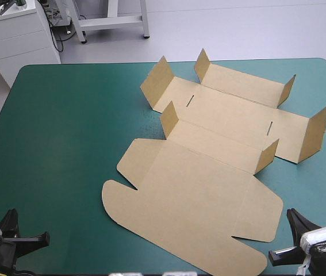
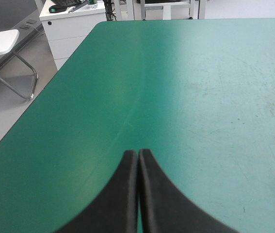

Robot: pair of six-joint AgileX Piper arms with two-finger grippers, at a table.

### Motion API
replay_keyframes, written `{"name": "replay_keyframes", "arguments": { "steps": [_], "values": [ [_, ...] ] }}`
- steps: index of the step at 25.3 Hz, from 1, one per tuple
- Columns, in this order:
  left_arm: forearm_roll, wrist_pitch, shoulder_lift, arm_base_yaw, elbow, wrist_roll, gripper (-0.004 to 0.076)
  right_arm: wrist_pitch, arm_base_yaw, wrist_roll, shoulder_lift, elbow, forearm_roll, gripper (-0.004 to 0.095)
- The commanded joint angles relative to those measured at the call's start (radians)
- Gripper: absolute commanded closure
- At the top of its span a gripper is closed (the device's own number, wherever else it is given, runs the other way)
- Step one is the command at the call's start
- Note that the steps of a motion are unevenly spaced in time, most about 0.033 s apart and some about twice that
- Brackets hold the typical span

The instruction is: Fold the box

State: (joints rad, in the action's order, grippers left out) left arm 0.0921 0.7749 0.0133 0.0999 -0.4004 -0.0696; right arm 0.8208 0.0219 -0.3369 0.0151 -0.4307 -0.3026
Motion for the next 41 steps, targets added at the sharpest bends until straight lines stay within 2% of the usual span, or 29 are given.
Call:
{"name": "replay_keyframes", "arguments": {
  "steps": [1,10,12,14,16,18,20,21,23,31,41],
  "values": [
    [-0.005,-0.072,0.017,-0.004,-0.022,-0.005,0.0756,-0.075,-0.004,-0.001,0.025,-0.021,-0.017,0.0931],
    [-0.005,-0.072,0.017,-0.004,-0.022,-0.005,0.0756,-0.073,-0.004,-0.001,0.025,-0.021,-0.017,0.0929],
    [-0.005,-0.072,0.017,-0.004,-0.022,-0.005,0.0756,-0.066,-0.004,-0.004,0.025,-0.023,-0.019,0.09],
    [-0.005,-0.072,0.017,-0.004,-0.022,-0.005,0.0756,-0.06,-0.004,-0.006,0.025,-0.025,-0.019,0.08],
    [-0.005,-0.072,0.017,-0.004,-0.022,-0.005,0.0756,-0.06,-0.004,-0.006,0.025,-0.025,-0.019,0.0614],
    [-0.005,-0.072,0.017,-0.004,-0.022,-0.005,0.0756,-0.06,-0.004,-0.004,0.025,-0.025,-0.017,0.0308],
    [-0.005,-0.072,0.017,-0.004,-0.022,-0.005,0.0756,-0.042,-0.004,0.079,0.02,-0.036,0.004,0.0141],
    [-0.005,-0.072,0.017,-0.004,-0.022,-0.005,0.0756,-0.023,-0.004,0.128,0.007,-0.048,0.034,0.0113],
    [-0.005,-0.072,0.017,-0.004,-0.022,-0.005,0.0756,0.007,-0.004,0.235,-0.038,-0.091,0.075,0.0112],
    [-0.007,-0.072,0.017,-0.004,-0.022,-0.002,0.0756,0.038,-0.004,0.401,-0.331,-0.299,0.081,0.0112],
    [-0.009,-0.072,0.017,-0.004,-0.022,-0.002,0.0756,0.094,-0.004,0.47,-0.709,-0.503,0.081,0.012]
  ]
}}
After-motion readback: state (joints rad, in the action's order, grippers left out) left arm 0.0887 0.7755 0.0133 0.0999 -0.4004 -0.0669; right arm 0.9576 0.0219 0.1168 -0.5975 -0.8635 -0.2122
